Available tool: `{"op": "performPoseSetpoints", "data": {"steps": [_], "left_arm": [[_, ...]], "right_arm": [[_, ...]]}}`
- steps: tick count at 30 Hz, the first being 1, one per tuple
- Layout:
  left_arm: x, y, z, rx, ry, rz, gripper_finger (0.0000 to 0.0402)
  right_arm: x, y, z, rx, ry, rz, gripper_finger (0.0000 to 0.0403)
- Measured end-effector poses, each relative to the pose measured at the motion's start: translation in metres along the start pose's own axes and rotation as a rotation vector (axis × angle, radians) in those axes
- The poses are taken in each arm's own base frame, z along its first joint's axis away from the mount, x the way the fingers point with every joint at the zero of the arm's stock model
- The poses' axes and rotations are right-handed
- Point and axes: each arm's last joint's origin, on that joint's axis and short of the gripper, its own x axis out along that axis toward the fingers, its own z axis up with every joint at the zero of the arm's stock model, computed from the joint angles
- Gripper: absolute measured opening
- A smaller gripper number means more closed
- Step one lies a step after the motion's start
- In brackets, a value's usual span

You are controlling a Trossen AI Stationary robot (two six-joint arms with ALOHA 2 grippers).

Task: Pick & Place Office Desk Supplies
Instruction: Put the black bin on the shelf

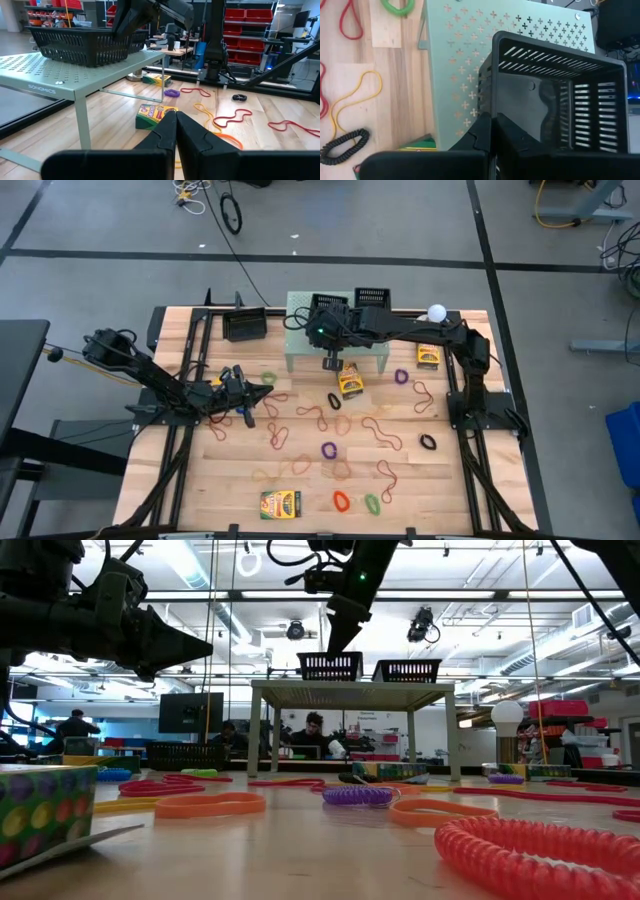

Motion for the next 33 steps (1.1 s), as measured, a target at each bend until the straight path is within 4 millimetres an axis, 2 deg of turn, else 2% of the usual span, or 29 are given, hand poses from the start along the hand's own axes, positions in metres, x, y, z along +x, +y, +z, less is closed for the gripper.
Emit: {"op": "performPoseSetpoints", "data": {"steps": [16,29,33], "left_arm": [[0.000,0.000,0.000,0.000,0.000,0.000,0.0013],[0.000,0.000,0.000,0.000,0.000,0.000,0.0013],[0.000,0.000,0.000,0.000,0.000,0.000,0.0013]], "right_arm": [[0.001,-0.003,-0.001,-0.004,0.012,-0.036,0.0011],[0.005,-0.017,-0.006,0.014,0.038,-0.065,0.0011],[0.005,-0.018,-0.008,-0.029,0.053,-0.061,0.0011]]}}
